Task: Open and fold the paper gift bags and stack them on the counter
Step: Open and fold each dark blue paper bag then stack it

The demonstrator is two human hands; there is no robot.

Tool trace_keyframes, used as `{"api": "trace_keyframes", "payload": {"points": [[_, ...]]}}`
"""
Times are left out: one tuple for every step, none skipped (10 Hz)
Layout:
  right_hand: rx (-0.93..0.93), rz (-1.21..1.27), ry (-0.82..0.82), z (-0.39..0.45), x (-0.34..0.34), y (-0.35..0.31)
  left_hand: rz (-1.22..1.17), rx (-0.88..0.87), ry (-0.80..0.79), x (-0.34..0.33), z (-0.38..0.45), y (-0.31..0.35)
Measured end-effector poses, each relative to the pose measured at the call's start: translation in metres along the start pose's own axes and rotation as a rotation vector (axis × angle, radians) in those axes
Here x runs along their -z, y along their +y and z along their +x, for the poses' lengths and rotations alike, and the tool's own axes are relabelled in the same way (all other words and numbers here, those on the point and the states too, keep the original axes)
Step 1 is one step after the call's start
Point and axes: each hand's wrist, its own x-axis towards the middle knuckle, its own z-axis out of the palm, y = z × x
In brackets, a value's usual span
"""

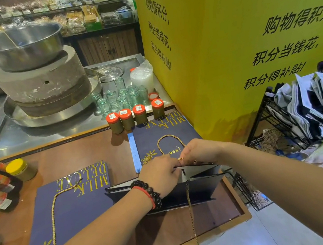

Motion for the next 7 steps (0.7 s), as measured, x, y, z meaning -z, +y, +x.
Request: {"api": "trace_keyframes", "payload": {"points": [[-0.001, -0.083, 0.034, -0.004, 0.0, 0.001, 0.024, 0.014, 0.004, -0.001, 0.0, 0.002], [-0.072, 0.0, 0.027, -0.011, 0.004, 0.0, 0.035, 0.033, -0.033, 0.001, 0.002, 0.005], [-0.072, -0.026, 0.038, -0.013, 0.004, 0.005, 0.043, 0.032, -0.06, 0.001, 0.003, 0.008], [-0.014, -0.152, 0.171, -0.014, -0.001, 0.01, 0.04, 0.011, -0.045, 0.0, 0.002, 0.01], [0.199, -0.328, 0.531, -0.022, -0.012, 0.014, 0.025, 0.024, -0.036, -0.002, 0.002, 0.009], [0.365, -0.497, 0.555, -0.03, -0.028, 0.016, 0.005, 0.027, -0.05, -0.001, 0.002, 0.007], [0.187, -0.559, 0.466, -0.032, -0.038, 0.011, -0.009, 0.026, -0.079, -0.001, 0.001, 0.007]]}}
